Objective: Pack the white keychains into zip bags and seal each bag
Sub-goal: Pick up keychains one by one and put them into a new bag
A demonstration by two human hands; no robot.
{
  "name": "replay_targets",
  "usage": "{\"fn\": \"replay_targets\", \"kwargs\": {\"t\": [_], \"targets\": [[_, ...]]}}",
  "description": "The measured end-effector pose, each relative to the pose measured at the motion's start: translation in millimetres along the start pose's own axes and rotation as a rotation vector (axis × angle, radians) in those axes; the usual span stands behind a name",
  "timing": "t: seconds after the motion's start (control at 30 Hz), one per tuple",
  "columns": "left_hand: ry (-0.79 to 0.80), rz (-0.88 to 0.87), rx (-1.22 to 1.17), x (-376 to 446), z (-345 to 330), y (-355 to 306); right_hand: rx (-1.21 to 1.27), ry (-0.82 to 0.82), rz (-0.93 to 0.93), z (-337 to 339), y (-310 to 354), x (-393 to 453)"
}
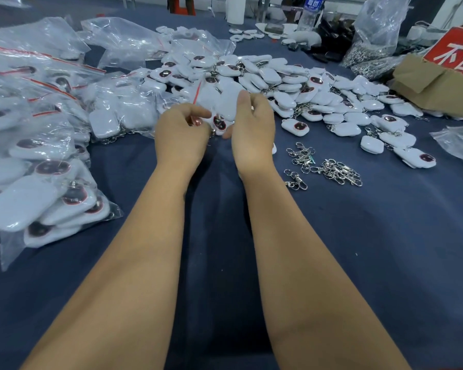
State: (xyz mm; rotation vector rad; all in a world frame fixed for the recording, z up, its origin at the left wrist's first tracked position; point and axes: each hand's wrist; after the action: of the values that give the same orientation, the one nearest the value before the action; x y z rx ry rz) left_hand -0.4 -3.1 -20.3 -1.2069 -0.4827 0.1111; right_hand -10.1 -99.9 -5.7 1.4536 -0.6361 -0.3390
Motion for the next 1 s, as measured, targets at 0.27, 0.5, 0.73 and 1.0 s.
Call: {"fn": "replay_targets", "kwargs": {"t": [0.27, 0.5, 0.73, 1.0], "targets": [[0.041, 0.067, -0.056, 0, -1, -3, 0.440, 0.110, -0.432, -1, -1, 7], [0.090, 0.123, -0.134, -2, -1, -2, 0.255, 0.080, -0.299, 0, -8, 6], [0.105, 0.014, -0.046, 3, -4, 3, 0.289, 0.070, -0.349, -1, -7, 8], [0.095, -0.012, -0.138, 1, -1, 2, 0.142, 0.174, -0.223, -1, -9, 9]]}}
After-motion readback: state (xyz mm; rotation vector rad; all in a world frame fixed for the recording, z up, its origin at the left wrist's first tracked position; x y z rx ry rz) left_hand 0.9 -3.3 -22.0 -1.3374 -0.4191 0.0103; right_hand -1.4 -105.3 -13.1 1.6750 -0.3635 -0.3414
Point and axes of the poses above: each hand's wrist, its own x-axis towards the middle knuckle, its own z-axis out of the back of the hand, y = z × x, and after that the axes turned 9 degrees about -y, right-handed
